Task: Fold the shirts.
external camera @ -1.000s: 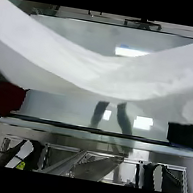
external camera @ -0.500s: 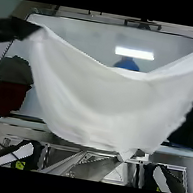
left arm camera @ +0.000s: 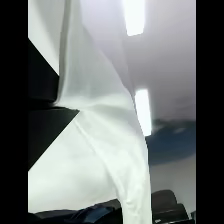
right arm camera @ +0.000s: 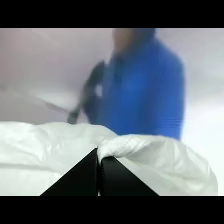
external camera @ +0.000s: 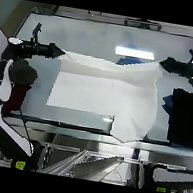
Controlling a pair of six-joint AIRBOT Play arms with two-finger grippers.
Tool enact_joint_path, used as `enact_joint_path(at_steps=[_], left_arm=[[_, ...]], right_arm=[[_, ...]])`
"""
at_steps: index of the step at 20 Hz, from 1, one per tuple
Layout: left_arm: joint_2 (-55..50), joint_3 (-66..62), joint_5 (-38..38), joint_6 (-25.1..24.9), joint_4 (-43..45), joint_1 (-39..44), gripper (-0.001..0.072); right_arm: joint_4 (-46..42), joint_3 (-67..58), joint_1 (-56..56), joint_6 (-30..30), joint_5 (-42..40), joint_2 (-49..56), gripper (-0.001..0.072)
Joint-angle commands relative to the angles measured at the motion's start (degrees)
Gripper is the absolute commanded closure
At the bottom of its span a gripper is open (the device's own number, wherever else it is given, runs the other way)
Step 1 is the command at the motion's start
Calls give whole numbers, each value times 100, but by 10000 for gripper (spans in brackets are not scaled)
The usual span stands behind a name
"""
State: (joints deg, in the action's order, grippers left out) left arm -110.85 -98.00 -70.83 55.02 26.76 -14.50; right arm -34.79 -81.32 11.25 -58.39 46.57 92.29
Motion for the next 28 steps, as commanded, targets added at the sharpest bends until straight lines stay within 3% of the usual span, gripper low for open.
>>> enact_joint_path(at_steps=[1, 4, 9, 13, 20, 21, 22, 23, 24, 25, 26, 27, 28], left_arm=[[-1067, -988, 136, 15, 74, 31, 694], [-1541, -1486, 9, 105, 94, 31, 696], [-1626, -1897, -343, 791, 1720, 31, 698], [-1600, -1902, -520, 811, 1958, 144, 700], [-1541, -1902, -400, 813, 2463, 507, 696], [-1456, -1902, -485, 831, 2457, 507, 566], [-1338, -1904, -592, 916, 2457, 507, 365], [-1174, -1904, -772, 957, 2465, 468, 242], [-992, -1904, -946, 1038, 2470, 417, 98], [-796, -1904, -1139, 1235, 2474, 328, 81], [-627, -1902, -1388, 1410, 2474, 214, 110], [-463, -1880, -1727, 1510, 2472, 83, 216], [-282, -1727, -1998, 1558, 2461, -28, 217]], right_arm=[[149, -85, -63, 11, -503, 761, 693], [-240, -39, -63, -101, -157, 863, 695], [-2424, -31, -74, -1919, 459, 761, 696], [-2922, -26, -162, -2649, 514, 782, 695], [-2953, -33, -369, -2758, 498, 894, 684], [-2940, -42, -352, -2758, 590, 798, 579], [-2931, -59, -334, -2758, 715, 654, 317], [-2935, -109, -302, -2756, 885, 483, 175], [-2955, -166, -238, -2756, 1073, 273, 176], [-2955, -181, -129, -2754, 1272, -2, 177], [-2968, -179, 4, -2697, 1552, -284, 180], [-3047, -157, 144, -2693, 1875, -529, 180], [-3132, -48, 286, -2693, 2286, -785, 186]])
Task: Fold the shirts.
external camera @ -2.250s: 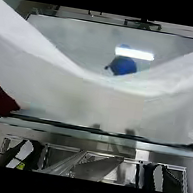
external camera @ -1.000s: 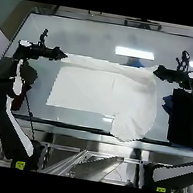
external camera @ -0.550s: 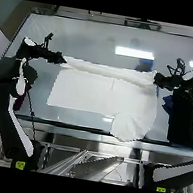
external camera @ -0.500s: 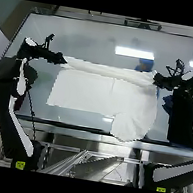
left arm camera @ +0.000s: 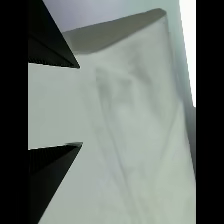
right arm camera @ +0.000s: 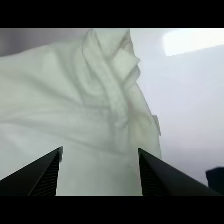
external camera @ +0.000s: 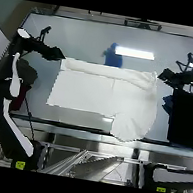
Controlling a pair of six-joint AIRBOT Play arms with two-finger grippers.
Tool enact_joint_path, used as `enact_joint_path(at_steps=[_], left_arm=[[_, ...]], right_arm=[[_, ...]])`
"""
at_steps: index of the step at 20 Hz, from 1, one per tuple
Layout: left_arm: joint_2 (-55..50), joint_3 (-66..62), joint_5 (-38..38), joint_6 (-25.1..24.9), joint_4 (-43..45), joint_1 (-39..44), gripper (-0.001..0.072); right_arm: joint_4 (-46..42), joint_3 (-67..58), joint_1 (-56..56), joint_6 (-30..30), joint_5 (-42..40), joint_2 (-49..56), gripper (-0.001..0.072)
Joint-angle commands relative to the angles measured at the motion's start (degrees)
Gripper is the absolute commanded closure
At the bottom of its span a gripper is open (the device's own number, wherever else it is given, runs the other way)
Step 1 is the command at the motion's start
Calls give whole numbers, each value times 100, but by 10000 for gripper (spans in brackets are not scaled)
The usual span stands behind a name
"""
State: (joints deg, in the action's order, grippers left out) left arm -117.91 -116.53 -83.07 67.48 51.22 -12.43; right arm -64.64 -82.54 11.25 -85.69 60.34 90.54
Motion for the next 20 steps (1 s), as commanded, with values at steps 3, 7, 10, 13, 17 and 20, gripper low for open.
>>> enact_joint_path(at_steps=[3, 7, 10, 13, 17, 20], left_arm=[[1121, 1322, -1130, 205, 35, -584, 217], [1832, 3571, -468, -212, 37, -1106, 217], [1873, 4710, -136, -507, 24, -1392, 218], [1681, 5265, 146, -710, 31, -1335, 218], [1405, 5320, 94, -846, -149, -1180, 346], [1410, 5090, -339, -846, -160, -953, 347]], right_arm=[[-511, 1088, 667, 61, 1683, -1506, 189], [-564, 3202, 1228, 37, 1274, -2817, 189], [-227, 4354, 1663, 42, 1106, -3327, 189], [249, 5090, 1757, 282, 973, -3362, 189], [896, 5716, 1757, 909, 769, -3359, 189], [1093, 5834, 1746, 1228, 697, -3252, 189]])
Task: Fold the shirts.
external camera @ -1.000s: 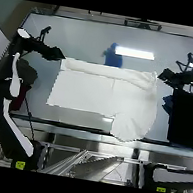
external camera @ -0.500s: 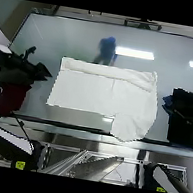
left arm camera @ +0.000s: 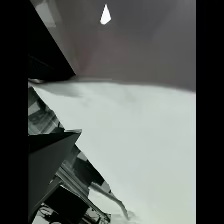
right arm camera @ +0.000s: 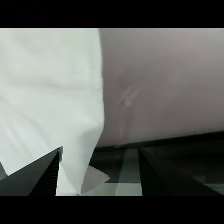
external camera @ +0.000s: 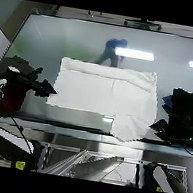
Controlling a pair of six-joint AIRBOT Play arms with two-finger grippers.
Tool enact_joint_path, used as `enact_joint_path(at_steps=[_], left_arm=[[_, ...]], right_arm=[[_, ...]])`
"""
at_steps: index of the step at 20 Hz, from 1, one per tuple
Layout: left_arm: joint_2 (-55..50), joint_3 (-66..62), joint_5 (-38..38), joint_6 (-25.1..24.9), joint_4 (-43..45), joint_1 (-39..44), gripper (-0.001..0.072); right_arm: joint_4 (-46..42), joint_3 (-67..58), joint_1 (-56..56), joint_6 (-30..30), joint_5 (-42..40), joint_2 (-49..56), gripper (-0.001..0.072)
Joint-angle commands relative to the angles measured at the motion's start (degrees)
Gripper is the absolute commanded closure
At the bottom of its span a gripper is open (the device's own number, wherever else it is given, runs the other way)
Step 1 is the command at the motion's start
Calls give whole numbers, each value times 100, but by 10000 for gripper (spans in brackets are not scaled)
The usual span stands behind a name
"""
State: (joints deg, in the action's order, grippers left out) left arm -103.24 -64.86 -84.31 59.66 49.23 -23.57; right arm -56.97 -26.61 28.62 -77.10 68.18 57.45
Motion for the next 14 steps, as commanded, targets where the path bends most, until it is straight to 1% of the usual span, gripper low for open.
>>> enact_joint_path(at_steps=[1, 3, 4, 5, 6, 7, 8, 9, 10, 11, 14], left_arm=[[-57, -127, -367, -63, 35, 256, 347], [-61, -146, -420, -46, 79, 481, 360], [-63, -146, -409, -50, 76, 612, 485], [-61, -146, -415, -57, 72, 723, 538], [-61, -146, -420, -59, 76, 824, 586], [-61, -146, -420, -59, 74, 892, 668], [-61, -146, -420, -59, 74, 931, 695], [-61, -146, -422, -46, 74, 938, 695], [-61, -146, -426, -7, 74, 935, 695], [-59, -146, -470, 31, 74, 898, 695], [-22, -146, -660, 111, 79, 713, 696]], right_arm=[[328, 240, -20, 385, -136, 157, 189], [396, 240, -111, 404, -295, 387, 190], [616, 240, -188, 603, -387, 544, 191], [892, 240, -249, 820, -461, 708, 208], [1154, 238, -293, 1036, -542, 868, 270], [1351, 234, -306, 1233, -654, 1012, 289], [1528, 221, -297, 1344, -719, 1147, 294], [1613, 179, -299, 1478, -717, 1263, 433], [1631, 133, -299, 1606, -612, 1325, 649], [1626, 83, -299, 1690, -452, 1322, 692], [1604, -136, -297, 1722, 118, 1191, 692]])
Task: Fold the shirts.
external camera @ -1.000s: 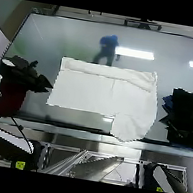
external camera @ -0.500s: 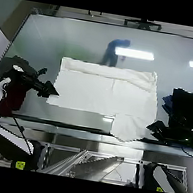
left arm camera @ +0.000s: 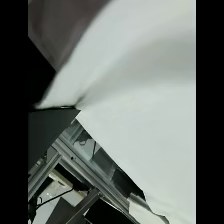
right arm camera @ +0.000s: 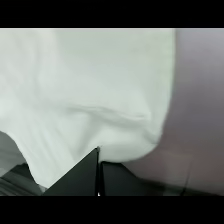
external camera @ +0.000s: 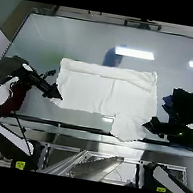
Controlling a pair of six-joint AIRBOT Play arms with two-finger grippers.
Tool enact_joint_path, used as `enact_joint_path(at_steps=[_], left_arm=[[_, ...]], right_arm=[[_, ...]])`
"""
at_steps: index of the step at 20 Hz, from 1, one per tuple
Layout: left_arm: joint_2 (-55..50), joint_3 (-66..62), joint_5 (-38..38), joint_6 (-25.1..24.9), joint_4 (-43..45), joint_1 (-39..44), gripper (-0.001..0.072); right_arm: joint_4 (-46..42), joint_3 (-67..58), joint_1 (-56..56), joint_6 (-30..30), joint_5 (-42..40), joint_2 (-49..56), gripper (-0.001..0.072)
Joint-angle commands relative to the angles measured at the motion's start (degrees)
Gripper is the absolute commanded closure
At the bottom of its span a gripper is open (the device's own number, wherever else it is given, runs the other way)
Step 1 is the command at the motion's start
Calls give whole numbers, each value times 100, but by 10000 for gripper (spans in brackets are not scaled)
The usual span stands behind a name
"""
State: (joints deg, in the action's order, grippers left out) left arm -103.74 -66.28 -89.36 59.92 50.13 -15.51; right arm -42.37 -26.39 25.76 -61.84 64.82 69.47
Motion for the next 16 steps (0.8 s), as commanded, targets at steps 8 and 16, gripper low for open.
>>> enact_joint_path(at_steps=[8, 16], left_arm=[[579, -4, -319, 619, 1128, -782, 695], [966, -289, -796, 551, 227, -664, 693]], right_arm=[[-1521, -205, -2, -1019, 282, -680, 693], [1967, -1211, -39, -146, 1193, -1106, 693]])
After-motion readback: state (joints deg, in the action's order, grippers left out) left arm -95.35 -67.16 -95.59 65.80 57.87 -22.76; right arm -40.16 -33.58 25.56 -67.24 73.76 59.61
